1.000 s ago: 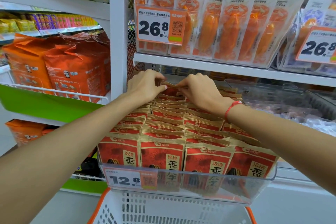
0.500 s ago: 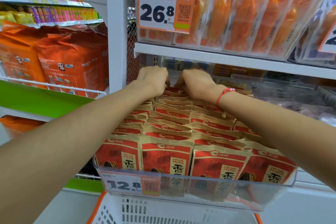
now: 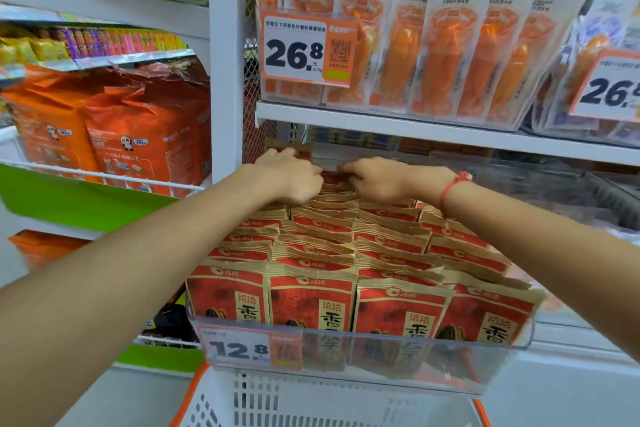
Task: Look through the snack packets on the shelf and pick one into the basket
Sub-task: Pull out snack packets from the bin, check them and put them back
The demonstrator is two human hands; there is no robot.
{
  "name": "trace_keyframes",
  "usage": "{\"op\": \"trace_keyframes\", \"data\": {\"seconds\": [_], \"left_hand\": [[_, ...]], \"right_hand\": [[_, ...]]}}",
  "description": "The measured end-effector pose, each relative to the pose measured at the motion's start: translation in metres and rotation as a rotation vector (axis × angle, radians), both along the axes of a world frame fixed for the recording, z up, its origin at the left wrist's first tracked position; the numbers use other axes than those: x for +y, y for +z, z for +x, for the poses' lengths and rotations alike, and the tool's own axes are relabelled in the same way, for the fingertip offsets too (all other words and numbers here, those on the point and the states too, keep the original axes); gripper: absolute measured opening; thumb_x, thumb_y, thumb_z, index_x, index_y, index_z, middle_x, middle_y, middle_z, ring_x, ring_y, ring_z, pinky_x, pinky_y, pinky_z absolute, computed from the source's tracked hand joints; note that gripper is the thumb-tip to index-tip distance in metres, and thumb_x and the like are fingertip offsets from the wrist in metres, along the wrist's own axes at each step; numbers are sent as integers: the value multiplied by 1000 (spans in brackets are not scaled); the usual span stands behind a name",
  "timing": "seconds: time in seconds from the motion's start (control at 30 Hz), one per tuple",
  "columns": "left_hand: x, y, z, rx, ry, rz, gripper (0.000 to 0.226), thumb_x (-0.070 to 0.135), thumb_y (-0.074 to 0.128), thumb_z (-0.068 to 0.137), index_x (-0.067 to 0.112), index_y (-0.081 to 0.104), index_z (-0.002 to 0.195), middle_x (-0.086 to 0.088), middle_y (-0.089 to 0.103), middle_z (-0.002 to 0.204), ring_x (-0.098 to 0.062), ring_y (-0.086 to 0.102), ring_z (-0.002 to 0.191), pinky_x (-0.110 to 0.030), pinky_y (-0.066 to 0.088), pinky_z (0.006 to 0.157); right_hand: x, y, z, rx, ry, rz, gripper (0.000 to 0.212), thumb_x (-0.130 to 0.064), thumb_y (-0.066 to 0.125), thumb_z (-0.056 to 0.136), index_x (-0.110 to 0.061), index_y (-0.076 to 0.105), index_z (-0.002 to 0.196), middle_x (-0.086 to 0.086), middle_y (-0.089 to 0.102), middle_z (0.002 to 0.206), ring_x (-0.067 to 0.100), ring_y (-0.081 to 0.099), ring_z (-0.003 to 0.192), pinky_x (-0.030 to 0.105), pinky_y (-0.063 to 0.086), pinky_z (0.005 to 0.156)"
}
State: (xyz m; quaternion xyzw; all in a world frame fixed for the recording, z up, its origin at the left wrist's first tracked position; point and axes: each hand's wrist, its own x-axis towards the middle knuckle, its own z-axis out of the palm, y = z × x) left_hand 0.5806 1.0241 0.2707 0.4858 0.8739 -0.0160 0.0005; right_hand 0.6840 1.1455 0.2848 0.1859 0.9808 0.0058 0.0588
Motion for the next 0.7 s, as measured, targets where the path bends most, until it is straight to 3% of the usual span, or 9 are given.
{"op": "trace_keyframes", "data": {"seconds": [0.1,0.17,0.23,0.4,0.57,0.63,0.7], "left_hand": [[4,0,1,12,-6,-57,53,35,14,102,27,32,151,-4,26,159,-31,21,145,-48,20,115],[4,-2,-1,-6,4,-95,58,42,10,99,29,28,152,-3,22,161,-33,19,145,-51,19,116],[4,-4,-1,-19,-1,-112,53,36,10,102,29,25,153,-1,19,162,-31,17,147,-50,16,117],[-2,0,-2,-57,0,96,48,30,22,104,21,32,150,-8,32,156,-30,30,140,-45,27,109],[-11,-9,-13,-10,123,153,67,40,32,102,12,2,155,-11,-2,163,-29,6,149,-41,11,120],[-8,-9,-16,-6,123,164,62,39,29,102,14,7,155,-10,4,163,-27,9,149,-41,10,121],[-6,-7,-20,31,133,170,55,38,26,102,14,22,152,-13,22,159,-30,24,144,-40,17,117]], "right_hand": [[-1,1,13,-69,5,25,50,-28,25,104,-22,23,154,6,27,159,25,26,145,39,20,117],[-5,0,10,-123,-21,23,51,-34,16,105,-22,22,154,6,22,161,25,19,148,41,13,118],[-7,-2,4,-154,-50,14,55,-38,8,104,-22,25,154,8,21,161,26,16,148,44,11,119],[-7,-4,3,-50,-36,19,54,-44,12,105,-24,17,155,2,15,163,22,9,150,46,2,120],[-18,-15,-4,-20,-63,-31,59,-51,14,103,-26,2,156,-1,-8,163,23,-7,150,46,-5,120],[-19,-13,-11,-36,-96,-64,59,-53,13,102,-29,5,155,0,-10,163,25,-10,150,47,-6,119],[-17,-12,-17,-63,-115,-67,57,-53,13,102,-30,12,155,-1,-11,163,26,-12,149,48,-7,118]]}}
